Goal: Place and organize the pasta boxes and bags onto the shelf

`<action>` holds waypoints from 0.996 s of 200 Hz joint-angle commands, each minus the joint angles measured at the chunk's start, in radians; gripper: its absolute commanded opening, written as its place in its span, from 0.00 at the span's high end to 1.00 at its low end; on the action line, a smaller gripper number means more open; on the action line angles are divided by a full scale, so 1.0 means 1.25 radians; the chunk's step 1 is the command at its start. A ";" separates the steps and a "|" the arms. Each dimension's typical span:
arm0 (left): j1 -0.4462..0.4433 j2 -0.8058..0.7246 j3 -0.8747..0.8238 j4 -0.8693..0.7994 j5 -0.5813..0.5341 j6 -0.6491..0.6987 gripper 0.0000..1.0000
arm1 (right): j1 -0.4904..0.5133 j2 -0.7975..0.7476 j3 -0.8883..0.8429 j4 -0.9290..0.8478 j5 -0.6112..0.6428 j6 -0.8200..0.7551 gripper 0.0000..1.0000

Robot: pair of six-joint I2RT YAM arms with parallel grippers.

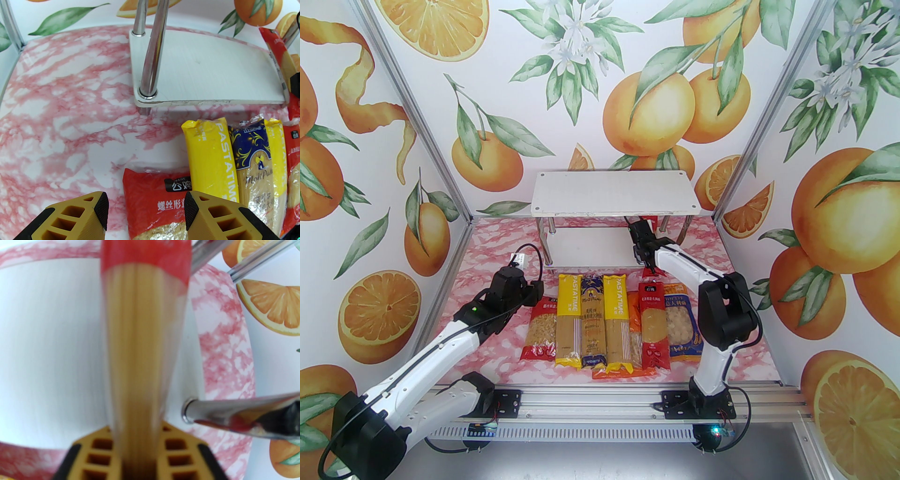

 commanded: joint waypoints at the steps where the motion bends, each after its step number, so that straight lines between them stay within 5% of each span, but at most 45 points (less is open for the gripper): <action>1: -0.004 -0.016 0.018 -0.014 -0.011 0.004 0.41 | -0.023 0.020 0.007 0.053 0.016 0.018 0.71; 36: -0.004 -0.015 0.020 -0.012 -0.008 0.003 0.42 | -0.032 0.023 -0.001 0.050 0.011 0.020 0.66; 78: -0.004 -0.022 0.018 -0.015 -0.009 0.000 0.42 | -0.048 0.025 0.003 0.044 0.037 0.011 0.43; 199: -0.004 -0.057 -0.004 -0.023 -0.039 0.003 0.41 | -0.057 -0.099 -0.024 0.042 -0.069 0.004 0.31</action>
